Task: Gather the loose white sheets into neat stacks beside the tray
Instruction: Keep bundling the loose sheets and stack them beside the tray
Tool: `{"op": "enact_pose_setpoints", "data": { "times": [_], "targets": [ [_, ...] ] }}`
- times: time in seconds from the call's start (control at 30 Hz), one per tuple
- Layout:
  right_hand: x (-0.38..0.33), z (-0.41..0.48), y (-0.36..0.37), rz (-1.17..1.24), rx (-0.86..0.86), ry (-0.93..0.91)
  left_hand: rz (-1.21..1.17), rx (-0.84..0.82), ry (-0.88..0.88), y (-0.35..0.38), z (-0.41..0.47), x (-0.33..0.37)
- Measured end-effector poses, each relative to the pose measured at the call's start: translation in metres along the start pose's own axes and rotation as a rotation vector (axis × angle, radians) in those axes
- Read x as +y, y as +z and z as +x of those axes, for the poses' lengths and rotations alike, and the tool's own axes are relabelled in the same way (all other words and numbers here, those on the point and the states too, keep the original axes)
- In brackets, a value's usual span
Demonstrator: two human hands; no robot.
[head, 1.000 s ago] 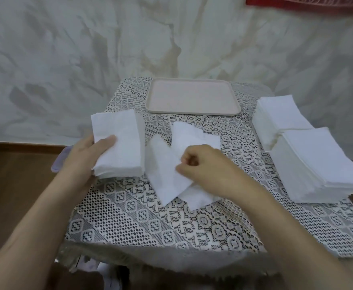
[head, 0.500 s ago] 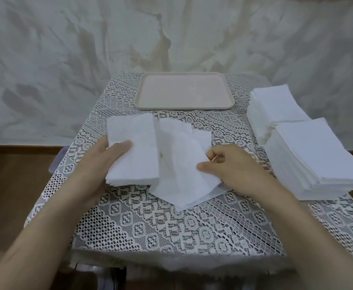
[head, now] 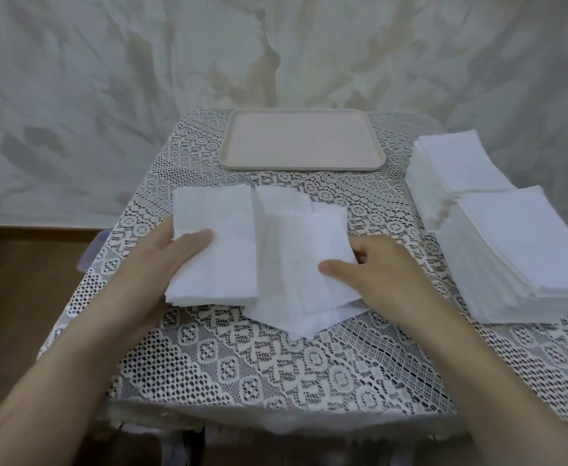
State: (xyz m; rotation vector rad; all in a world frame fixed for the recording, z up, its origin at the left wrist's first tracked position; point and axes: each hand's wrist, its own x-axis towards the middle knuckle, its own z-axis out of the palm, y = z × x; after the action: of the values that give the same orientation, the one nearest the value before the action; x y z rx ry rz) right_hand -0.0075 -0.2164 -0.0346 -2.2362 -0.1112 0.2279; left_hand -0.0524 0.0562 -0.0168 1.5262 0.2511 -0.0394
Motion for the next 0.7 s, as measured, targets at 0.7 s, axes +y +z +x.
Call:
{"op": "enact_pose_setpoints", "data": {
  "times": [0.7],
  "targets": [
    [-0.018,-0.008,0.013,-0.162,0.073,-0.033,-0.005,0.018,0.003,-0.001,-0.003,0.000]
  ]
}}
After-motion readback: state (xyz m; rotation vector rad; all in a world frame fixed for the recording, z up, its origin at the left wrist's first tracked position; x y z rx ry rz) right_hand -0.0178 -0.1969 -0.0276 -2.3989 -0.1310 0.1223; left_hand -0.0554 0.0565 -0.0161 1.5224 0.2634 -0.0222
